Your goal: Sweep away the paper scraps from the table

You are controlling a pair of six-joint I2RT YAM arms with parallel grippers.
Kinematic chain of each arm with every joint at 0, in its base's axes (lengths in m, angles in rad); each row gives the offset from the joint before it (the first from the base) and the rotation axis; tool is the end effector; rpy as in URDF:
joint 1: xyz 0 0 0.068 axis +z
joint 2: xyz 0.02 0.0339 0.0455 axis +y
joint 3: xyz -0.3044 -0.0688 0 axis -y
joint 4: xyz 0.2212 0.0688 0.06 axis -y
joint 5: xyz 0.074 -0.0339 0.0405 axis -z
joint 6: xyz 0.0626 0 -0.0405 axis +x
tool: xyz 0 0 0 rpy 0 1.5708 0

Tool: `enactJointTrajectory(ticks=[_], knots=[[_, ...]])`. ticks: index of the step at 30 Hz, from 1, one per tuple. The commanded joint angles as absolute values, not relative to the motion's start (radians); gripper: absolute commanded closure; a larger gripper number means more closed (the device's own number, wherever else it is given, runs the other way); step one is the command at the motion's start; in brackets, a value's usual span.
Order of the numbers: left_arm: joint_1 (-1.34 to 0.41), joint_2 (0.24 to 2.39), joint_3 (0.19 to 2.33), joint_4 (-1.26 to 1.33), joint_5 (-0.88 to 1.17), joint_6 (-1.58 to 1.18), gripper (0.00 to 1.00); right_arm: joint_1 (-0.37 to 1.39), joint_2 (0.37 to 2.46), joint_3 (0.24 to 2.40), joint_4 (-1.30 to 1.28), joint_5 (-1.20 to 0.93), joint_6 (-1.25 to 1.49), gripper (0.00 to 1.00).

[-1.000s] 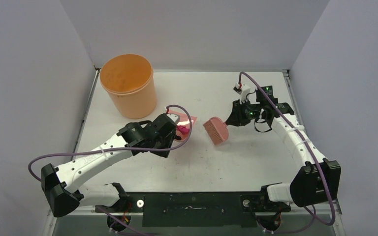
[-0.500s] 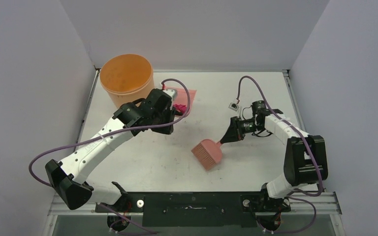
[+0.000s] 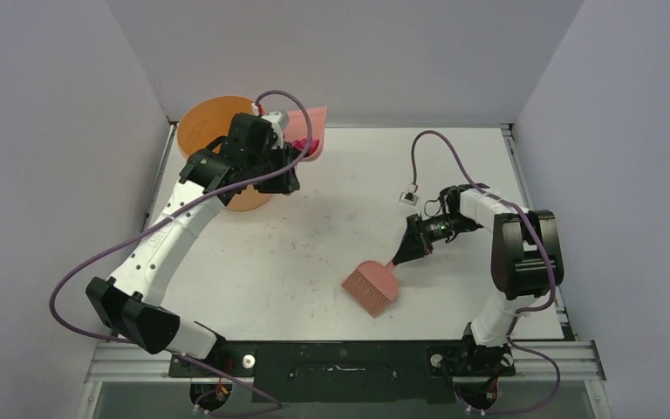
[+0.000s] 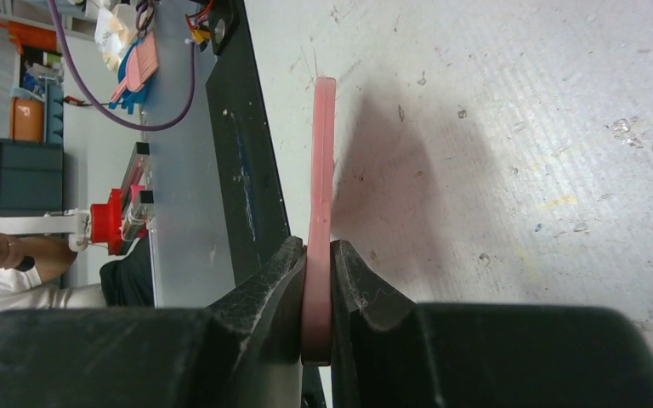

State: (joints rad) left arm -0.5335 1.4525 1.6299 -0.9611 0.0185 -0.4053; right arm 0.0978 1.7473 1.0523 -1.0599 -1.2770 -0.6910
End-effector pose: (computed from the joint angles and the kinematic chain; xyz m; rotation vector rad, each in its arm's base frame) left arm 0.2474 -0.1474 0.4174 0.1633 2.4004 -0.4717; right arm 0.2578 0.0855 0.2270 -0.7575 2.2407 1.7386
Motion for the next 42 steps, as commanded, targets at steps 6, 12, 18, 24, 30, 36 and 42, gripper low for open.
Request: enactJointTrajectory(ticks=[6, 12, 18, 24, 30, 36, 42], knots=[[-0.266, 1.448, 1.646, -0.662, 0.302, -0.608, 1.00, 0.073, 1.758, 1.081, -1.126, -1.355, -0.804, 0.95], [-0.073, 1.426, 1.467, -0.250, 0.570, -0.981, 1.00, 0.051, 1.713, 1.060, -1.071, -1.348, -0.738, 0.95], [-0.006, 1.454, 1.177, 0.483, 0.724, -1.615, 1.00, 0.048, 1.651, 1.024, -0.951, -1.320, -0.622, 0.95], [-0.015, 1.527, 0.946, 1.138, 0.605, -2.157, 1.00, 0.048, 1.631, 1.016, -0.928, -1.314, -0.600, 0.95], [-0.014, 1.510, 0.890, 1.186, 0.572, -2.190, 1.00, 0.048, 1.631, 1.018, -0.930, -1.314, -0.599, 0.95], [-0.013, 1.482, 0.956, 1.047, 0.631, -2.058, 1.00, 0.048, 1.627, 1.020, -0.933, -1.312, -0.600, 0.95], [-0.018, 1.426, 1.064, 0.796, 0.719, -1.845, 1.00, 0.047, 1.627, 1.021, -0.932, -1.311, -0.600, 0.95]])
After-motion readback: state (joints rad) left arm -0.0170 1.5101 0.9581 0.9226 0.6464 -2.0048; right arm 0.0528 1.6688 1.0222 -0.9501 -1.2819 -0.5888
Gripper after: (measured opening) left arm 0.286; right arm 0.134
